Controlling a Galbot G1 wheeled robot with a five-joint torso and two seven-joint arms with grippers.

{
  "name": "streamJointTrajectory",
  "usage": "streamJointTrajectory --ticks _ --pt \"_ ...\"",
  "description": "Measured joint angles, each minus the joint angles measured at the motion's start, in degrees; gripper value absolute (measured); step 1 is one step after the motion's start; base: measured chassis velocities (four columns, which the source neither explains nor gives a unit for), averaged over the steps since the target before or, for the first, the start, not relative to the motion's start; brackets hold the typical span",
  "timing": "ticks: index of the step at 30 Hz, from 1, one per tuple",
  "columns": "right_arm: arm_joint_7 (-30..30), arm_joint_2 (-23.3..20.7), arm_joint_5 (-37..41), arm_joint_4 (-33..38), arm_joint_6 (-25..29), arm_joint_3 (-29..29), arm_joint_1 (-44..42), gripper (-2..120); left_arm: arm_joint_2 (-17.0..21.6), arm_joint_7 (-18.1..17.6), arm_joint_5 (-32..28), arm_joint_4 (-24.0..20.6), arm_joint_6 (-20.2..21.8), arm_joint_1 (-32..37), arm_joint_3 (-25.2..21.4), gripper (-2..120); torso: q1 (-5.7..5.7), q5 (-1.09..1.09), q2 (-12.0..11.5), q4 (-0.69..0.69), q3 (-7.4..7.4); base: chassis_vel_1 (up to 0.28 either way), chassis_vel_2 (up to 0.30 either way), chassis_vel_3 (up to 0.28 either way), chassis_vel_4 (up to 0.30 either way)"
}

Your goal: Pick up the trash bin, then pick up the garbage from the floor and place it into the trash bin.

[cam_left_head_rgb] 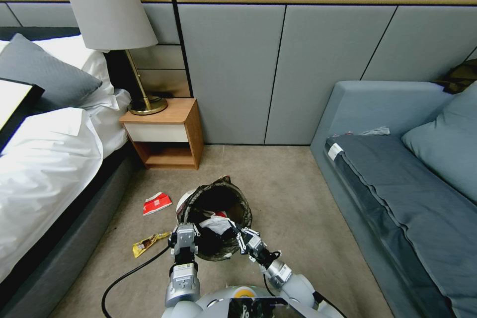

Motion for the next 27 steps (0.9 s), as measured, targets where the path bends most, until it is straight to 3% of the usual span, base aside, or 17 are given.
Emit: streamJointTrajectory --ticks 2,8,11,15,27 --pt "0.0 0.1 -0.1 0.3 -0.2 0.0 0.0 48 0.1 0.0 0.0 0.0 0.0 0.0 0.1 0 0.0 0.0 0.0 0.0 0.0 0.0 0.0 0.0 0.0" --pt "0.1 0.1 -0.6 0.9 -0.2 0.0 -0.1 63 0.2 0.0 0.0 0.1 0.0 0.0 0.2 0 0.0 0.0 0.0 0.0 0.0 0.0 0.0 0.0 0.0" --pt "1.4 0.0 -1.3 2.4 -0.8 0.3 -0.5 82 0.3 0.0 0.1 0.3 -0.1 0.0 0.3 0 0.0 0.0 0.0 0.0 0.0 0.0 0.0 0.0 0.0" --pt "4.6 0.1 -3.0 4.3 -1.7 0.7 -0.8 95 0.5 0.0 0.1 0.7 -0.1 -0.1 0.6 0 0.0 0.0 0.0 0.0 0.0 0.0 0.0 0.0 0.0" --pt "9.3 -0.2 -6.3 12.9 -3.7 4.8 -1.9 100 1.2 0.0 -0.5 1.8 -0.1 -1.4 0.8 0 0.0 0.0 0.0 0.0 0.0 0.0 0.0 0.0 0.0"
